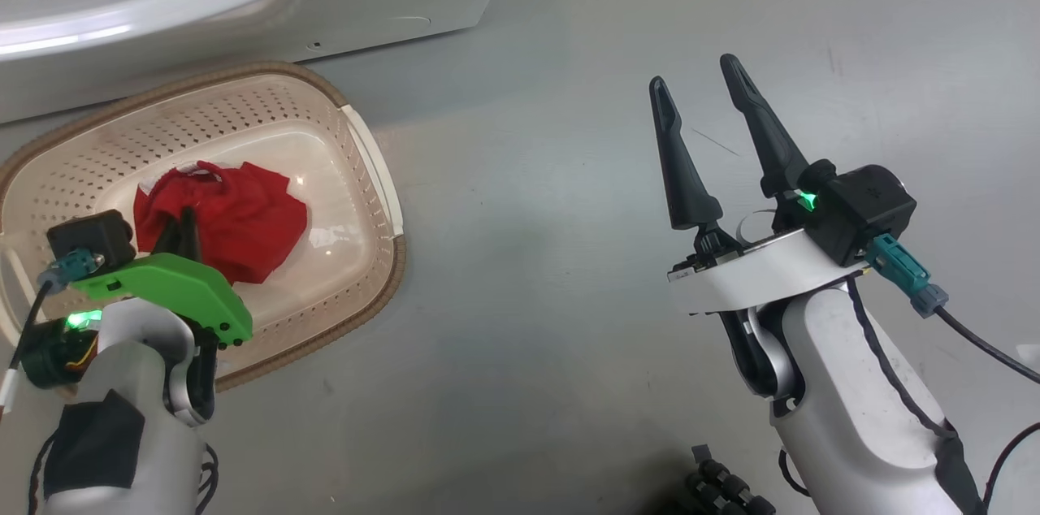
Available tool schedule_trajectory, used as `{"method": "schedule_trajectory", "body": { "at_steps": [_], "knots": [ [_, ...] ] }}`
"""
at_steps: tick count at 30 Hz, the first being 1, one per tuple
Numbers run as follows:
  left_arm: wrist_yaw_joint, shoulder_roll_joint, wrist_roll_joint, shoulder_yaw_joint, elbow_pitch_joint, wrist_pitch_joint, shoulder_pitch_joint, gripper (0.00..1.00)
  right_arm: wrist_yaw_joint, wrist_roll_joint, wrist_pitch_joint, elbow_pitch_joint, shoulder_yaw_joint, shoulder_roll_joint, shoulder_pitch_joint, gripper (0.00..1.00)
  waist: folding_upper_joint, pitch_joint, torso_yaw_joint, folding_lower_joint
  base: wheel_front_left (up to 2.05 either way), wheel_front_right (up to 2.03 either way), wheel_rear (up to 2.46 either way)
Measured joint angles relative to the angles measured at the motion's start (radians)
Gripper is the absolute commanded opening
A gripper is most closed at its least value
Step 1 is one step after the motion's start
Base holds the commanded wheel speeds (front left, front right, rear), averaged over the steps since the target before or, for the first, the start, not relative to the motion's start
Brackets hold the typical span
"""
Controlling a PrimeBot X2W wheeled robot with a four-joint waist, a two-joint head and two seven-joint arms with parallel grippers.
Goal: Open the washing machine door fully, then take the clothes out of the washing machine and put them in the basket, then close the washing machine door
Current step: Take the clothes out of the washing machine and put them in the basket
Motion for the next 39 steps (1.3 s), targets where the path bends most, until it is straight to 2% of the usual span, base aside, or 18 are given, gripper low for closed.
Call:
{"method": "schedule_trajectory", "body": {
  "at_steps": [9, 15, 16, 17, 18, 19, 25, 30, 39],
  "knots": [
    [-0.001, 0.007, 0.002, -0.007, 0.138, 0.017, -0.039, 0.0, -0.004, 0.001, 0.0, 0.003, 0.007, 0.0, -0.019, 1.0, 0.0, 0.014, -0.006, 0.0, 0.0, 0.0, 0.0],
    [-0.014, 0.002, 0.017, -0.025, 0.186, -0.009, -0.073, 0.0, -0.007, 0.001, 0.0, 0.019, 0.002, 0.0, -0.027, 1.0, 0.0, 0.006, -0.002, 0.0, 0.0, 0.0, 0.0],
    [-0.018, -0.002, 0.017, -0.028, 0.195, -0.013, -0.074, 0.13, -0.007, 0.001, 0.0, 0.021, 0.003, 0.0, -0.027, 1.0, 0.0, 0.002, -0.001, 0.0, 0.0, 0.0, 0.0],
    [-0.018, -0.006, 0.017, -0.026, 0.205, -0.022, -0.074, 0.49, -0.007, 0.001, 0.0, 0.025, 0.004, 0.0, -0.027, 1.0, 0.0, -0.002, 0.001, 0.0, 0.0, 0.0, 0.0],
    [-0.019, -0.007, 0.017, -0.028, 0.215, -0.029, -0.074, 0.76, -0.007, 0.001, 0.0, 0.027, 0.006, 0.0, -0.027, 1.0, 0.0, -0.006, 0.002, 0.0, 0.0, 0.0, 0.0],
    [-0.019, -0.007, 0.019, -0.029, 0.219, -0.041, -0.074, 1.0, -0.007, 0.001, 0.0, 0.03, 0.007, 0.0, -0.027, 1.0, 0.0, -0.011, 0.003, 0.0, 0.0, 0.0, 0.0],
    [-0.019, -0.009, 0.022, -0.024, 0.229, -0.132, -0.076, 1.0, -0.004, 0.001, 0.0, 0.05, 0.015, 0.0, -0.026, 1.0, 0.0, -0.044, 0.012, 0.0, 0.0, 0.0, 0.0],
    [-0.054, -0.03, 0.018, -0.02, 0.222, -0.212, -0.076, 1.0, -0.002, 0.001, 0.0, 0.068, 0.014, 0.0, -0.024, 1.0, 0.0, -0.08, 0.02, 0.0, 0.0, 0.0, 0.0],
    [-0.098, -0.038, 0.028, -0.04, 0.154, -0.232, -0.075, 1.0, 0.003, -0.027, 0.0, 0.113, -0.011, 0.0, 0.016, 1.0, 0.0, -0.16, 0.051, 0.0, 0.0, 0.0, 0.0]
  ]
}}
